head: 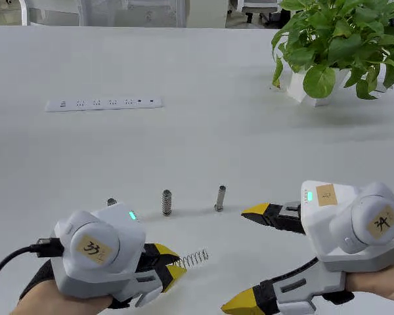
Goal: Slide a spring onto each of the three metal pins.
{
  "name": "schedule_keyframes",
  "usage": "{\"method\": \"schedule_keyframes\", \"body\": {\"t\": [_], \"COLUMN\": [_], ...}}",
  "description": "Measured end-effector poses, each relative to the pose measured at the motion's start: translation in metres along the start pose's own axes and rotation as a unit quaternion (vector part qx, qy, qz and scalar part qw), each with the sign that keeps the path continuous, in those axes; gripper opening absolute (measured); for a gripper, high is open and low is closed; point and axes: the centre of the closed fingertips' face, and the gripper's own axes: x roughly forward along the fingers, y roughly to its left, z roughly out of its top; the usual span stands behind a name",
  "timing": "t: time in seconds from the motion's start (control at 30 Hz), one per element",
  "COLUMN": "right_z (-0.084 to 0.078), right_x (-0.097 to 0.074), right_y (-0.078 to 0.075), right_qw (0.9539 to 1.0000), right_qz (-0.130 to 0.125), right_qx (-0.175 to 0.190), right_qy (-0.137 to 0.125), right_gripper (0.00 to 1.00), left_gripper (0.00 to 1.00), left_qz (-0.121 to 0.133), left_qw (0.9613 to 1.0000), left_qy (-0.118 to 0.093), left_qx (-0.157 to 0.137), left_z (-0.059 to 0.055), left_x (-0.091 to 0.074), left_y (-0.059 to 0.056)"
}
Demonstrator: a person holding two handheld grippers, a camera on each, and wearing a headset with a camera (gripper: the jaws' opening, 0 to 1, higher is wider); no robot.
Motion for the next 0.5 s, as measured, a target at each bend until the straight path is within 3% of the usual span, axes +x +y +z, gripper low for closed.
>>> {"method": "schedule_keyframes", "body": {"t": [0.1,0.33,0.5], "right_z": [0.004,0.008,0.004], "right_x": [-0.002,-0.008,-0.01], "right_y": [0.0,0.011,0.017], "right_qw": [0.9999,0.9981,0.9961], "right_qz": [0.007,0.055,0.08], "right_qx": [-0.007,-0.026,-0.036], "right_qy": [0.0,0.001,0.014], "right_gripper": [0.76,0.48,0.35], "left_gripper": [0.07,0.07,0.07], "left_qz": [-0.016,-0.047,-0.061], "left_qw": [0.9998,0.9981,0.9968], "left_qy": [-0.012,-0.032,-0.044], "left_qx": [0.007,0.024,0.027], "left_z": [0.005,0.015,0.021], "left_x": [-0.005,-0.014,-0.018], "left_y": [-0.007,-0.022,-0.03]}}
